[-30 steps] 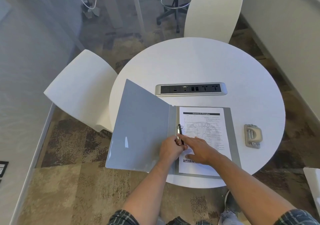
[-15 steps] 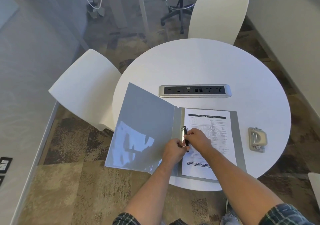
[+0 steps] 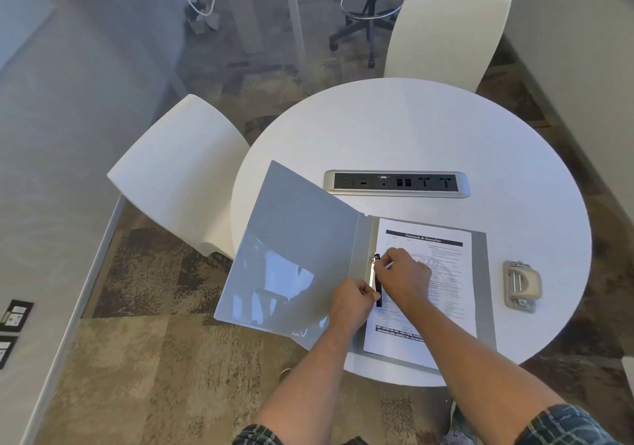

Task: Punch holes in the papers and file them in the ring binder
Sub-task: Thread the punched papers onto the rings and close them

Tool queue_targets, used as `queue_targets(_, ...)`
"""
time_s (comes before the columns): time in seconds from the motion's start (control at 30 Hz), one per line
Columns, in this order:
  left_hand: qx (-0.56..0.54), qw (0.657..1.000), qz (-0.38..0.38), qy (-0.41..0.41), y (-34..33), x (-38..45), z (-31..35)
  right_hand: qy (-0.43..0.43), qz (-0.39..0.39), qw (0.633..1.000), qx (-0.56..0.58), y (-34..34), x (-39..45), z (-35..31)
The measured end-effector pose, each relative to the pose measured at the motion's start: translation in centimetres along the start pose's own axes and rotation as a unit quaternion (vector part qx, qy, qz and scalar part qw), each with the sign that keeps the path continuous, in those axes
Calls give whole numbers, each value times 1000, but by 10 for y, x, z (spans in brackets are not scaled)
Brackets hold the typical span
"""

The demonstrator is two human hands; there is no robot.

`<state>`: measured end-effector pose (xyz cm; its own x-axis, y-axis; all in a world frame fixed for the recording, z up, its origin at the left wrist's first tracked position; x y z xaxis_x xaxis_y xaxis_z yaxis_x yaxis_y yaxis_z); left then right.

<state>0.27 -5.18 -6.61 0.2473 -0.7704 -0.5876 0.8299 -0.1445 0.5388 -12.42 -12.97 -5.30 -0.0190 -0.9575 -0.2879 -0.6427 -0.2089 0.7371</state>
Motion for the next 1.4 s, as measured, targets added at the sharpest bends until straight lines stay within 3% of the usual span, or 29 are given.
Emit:
queue_targets(0.13, 4, 1000, 0, 2, -1, -1, 1, 4, 25, 1000, -4, 2, 5, 2)
queue_targets(0.27, 6, 1000, -2, 11, 0, 1, 0, -27, -12, 1000, -2, 1, 13, -3)
queue_targets(0.47, 6, 1000, -10, 17, 1, 0, 0, -178, -56, 970, 156, -4, 21, 37)
queue_targets(0.73, 61, 998, 5, -6, 3, -1, 4, 20, -119, 992, 32, -5, 8, 26)
queue_targets(0.87, 126, 991, 37, -38, 4, -5, 13, 106, -97, 985, -91, -11, 1, 29)
queue_targets(1.17, 206, 975, 46, -69, 8, -9, 19, 290, -19, 940, -180, -15, -36, 33)
queue_targets(1.3, 217, 972, 40, -77, 14, -8, 17, 282, -84, 935, -200, -16, -43, 42)
queue_targets(1.4, 235, 969, 28, -78, 16, -8, 21, 262, -88, 936, -218, -17, -40, 38)
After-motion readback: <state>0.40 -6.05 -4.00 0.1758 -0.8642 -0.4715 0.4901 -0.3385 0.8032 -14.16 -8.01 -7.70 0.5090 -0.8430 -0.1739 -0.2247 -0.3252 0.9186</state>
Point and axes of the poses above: each hand's wrist, its own x-axis towards the middle knuckle, its own y-axis out of the back of the hand, z = x × y, the point moved 7 cm from there along x, towards the middle knuckle, and after that the axes turned 6 degrees about x, right-handed, at the moved point
